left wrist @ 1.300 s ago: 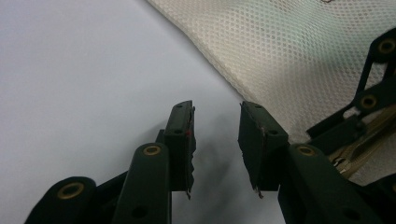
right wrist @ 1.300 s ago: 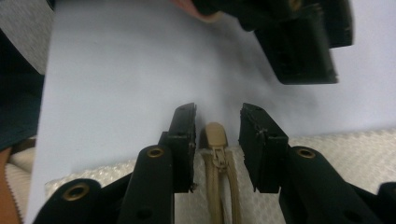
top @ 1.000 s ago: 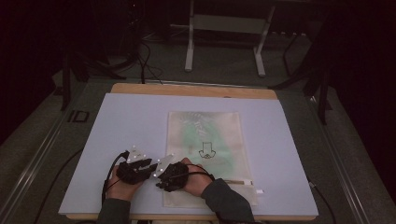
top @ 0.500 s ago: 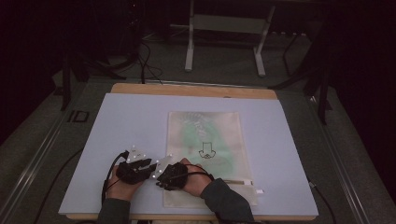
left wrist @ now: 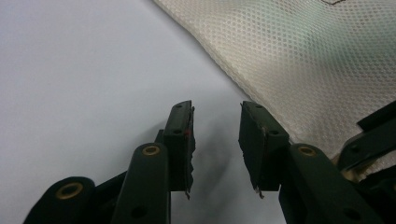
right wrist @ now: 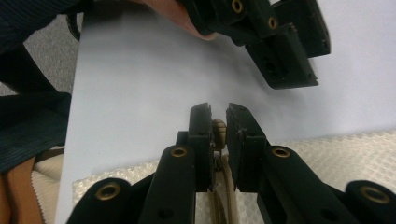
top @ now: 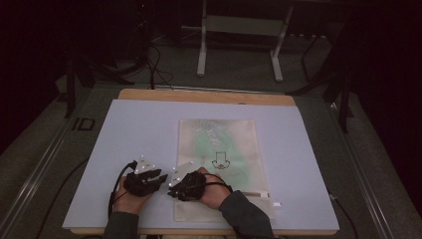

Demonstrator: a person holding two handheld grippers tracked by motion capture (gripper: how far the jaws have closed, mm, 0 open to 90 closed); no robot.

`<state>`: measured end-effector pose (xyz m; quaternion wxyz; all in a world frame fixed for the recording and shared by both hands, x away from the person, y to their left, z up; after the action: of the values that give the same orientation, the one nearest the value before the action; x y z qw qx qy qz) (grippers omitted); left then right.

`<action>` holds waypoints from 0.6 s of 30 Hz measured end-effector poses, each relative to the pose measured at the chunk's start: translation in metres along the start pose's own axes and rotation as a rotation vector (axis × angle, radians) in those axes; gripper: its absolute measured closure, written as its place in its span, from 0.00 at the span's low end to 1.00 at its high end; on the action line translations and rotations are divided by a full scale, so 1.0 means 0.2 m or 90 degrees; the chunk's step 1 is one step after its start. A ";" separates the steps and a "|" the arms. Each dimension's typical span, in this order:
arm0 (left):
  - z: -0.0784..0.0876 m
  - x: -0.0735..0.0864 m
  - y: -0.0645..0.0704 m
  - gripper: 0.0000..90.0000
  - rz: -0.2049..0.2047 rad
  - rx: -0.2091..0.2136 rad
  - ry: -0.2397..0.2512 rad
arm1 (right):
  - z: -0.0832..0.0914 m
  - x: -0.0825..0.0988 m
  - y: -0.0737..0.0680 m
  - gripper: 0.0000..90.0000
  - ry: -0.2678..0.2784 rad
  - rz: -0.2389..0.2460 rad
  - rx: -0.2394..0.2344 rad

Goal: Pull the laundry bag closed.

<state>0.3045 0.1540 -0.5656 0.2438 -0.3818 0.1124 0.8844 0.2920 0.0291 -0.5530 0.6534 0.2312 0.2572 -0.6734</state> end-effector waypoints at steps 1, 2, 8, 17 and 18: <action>0.00 0.00 0.00 0.72 -0.001 0.000 -0.001 | 0.00 0.00 0.00 0.90 0.000 0.000 0.000; 0.00 0.00 0.00 0.72 -0.001 0.001 -0.001 | 0.02 0.01 0.00 0.90 0.004 -0.001 0.002; 0.00 0.00 0.01 0.71 -0.004 0.003 -0.001 | 0.05 0.05 -0.01 0.90 0.013 -0.003 0.006; 0.00 -0.01 0.02 0.72 -0.011 0.014 0.004 | 0.07 0.14 0.01 0.89 -0.008 -0.027 -0.002; 0.00 -0.01 0.03 0.72 -0.013 0.015 0.003 | 0.07 0.14 0.01 0.89 -0.007 -0.028 -0.004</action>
<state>0.3021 0.1490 -0.5643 0.2574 -0.3819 0.1197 0.8795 0.2931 -0.0013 -0.5618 0.6405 0.2194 0.2607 -0.6883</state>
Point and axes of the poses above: each handheld gripper's, and its own axes: z roughly backward along the jaws, x roughly out of its underside, y roughly to its right, the point moved 6 cm from there along -z, roughly forward along the jaws, and after that the axes turned 5 degrees about -x, right-handed, at the moved point
